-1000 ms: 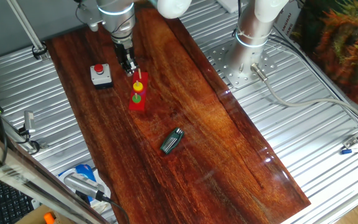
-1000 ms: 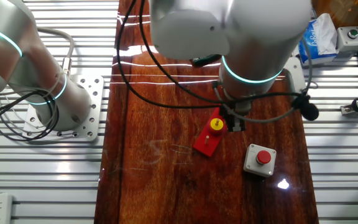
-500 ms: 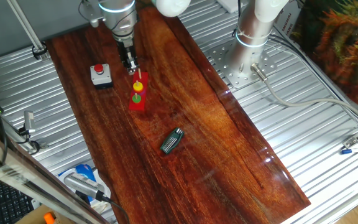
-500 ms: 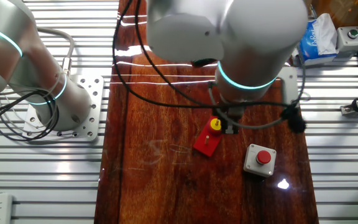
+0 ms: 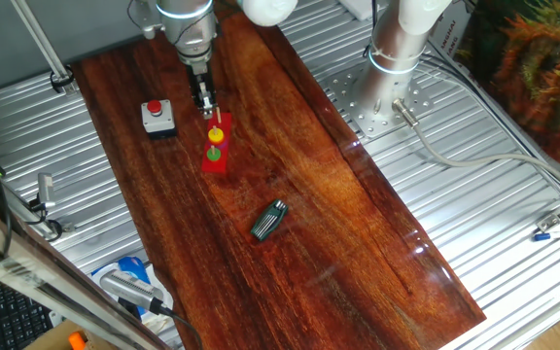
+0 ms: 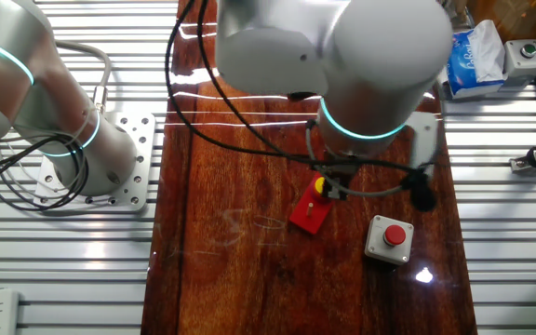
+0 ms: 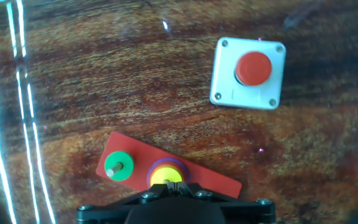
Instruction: Take out one Hanoi block and throw it aside
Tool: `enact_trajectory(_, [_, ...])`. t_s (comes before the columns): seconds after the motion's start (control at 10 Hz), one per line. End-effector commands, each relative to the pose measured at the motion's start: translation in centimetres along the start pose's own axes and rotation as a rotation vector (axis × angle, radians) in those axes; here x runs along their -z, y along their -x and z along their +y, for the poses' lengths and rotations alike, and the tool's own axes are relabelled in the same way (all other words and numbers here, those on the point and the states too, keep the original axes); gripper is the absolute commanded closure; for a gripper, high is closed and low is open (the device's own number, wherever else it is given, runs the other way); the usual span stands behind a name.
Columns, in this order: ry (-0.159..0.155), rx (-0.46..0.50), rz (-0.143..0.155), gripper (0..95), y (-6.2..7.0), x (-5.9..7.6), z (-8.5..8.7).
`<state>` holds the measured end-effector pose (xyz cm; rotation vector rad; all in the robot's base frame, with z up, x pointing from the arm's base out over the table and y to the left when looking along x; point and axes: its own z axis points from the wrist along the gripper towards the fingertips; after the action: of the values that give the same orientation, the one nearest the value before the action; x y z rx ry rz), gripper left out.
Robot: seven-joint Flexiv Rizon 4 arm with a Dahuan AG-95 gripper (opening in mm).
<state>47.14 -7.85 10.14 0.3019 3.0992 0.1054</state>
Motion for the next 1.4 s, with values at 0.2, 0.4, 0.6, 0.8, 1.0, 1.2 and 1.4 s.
enact_trajectory(0.2, [-0.029,0.07,-0.027,95.0,-0.7,-0.8,0.4])
enact_trajectory(0.4, [-0.026,0.131,-0.046,57.0,-0.7,-0.9,0.4])
enact_trajectory(0.6, [-0.022,0.177,-0.07,38.0,-0.7,-1.2,0.4])
enact_trajectory(0.8, [-0.01,0.205,-0.095,19.0,-0.6,-1.9,0.3])
enact_trajectory(1.0, [-0.01,0.219,-0.102,0.0,-0.6,-2.3,0.2])
enact_trajectory(1.2, [-0.01,0.229,-0.103,0.0,-0.6,-2.8,0.2])
enact_trajectory(1.4, [-0.008,0.233,-0.108,0.0,-0.5,-3.4,0.1])
